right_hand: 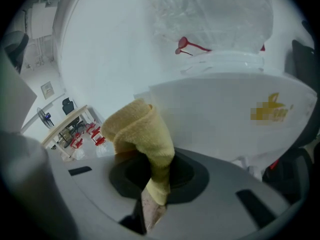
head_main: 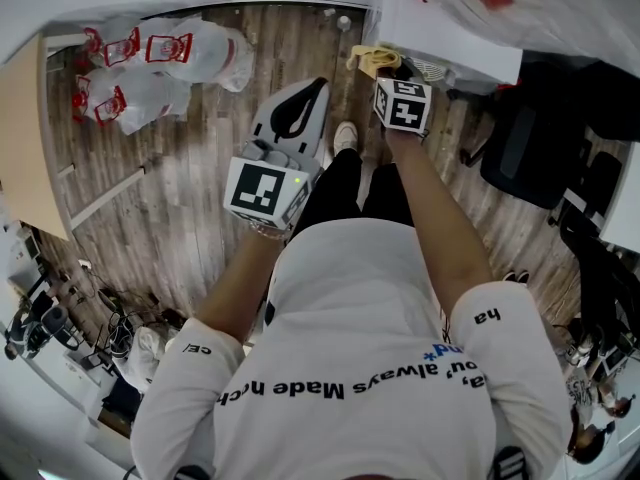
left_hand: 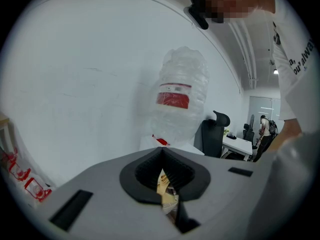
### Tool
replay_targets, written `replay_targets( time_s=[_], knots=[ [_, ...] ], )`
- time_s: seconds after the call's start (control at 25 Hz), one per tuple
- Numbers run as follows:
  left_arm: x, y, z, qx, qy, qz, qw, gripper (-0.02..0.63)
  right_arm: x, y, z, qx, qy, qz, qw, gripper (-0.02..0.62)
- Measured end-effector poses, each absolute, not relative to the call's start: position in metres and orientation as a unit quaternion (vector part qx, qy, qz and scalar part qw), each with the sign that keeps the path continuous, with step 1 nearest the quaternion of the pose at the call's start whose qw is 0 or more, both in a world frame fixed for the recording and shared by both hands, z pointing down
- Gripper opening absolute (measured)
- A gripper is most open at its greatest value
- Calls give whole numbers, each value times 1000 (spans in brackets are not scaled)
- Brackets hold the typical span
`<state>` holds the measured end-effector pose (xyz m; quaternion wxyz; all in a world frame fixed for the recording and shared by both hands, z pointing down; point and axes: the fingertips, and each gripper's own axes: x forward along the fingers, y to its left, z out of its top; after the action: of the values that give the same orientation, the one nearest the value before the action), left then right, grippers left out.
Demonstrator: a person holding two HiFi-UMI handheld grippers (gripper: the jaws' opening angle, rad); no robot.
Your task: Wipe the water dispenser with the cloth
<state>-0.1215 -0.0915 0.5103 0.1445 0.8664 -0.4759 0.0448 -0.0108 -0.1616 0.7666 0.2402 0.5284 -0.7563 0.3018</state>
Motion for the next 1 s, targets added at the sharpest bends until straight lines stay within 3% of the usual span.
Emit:
replay_targets(
  time_s=[1.0],
  knots=[
    [-131, -76, 535, 861, -480, 53, 158, 18, -12, -164, 822, 553, -722, 343, 234, 61]
  ],
)
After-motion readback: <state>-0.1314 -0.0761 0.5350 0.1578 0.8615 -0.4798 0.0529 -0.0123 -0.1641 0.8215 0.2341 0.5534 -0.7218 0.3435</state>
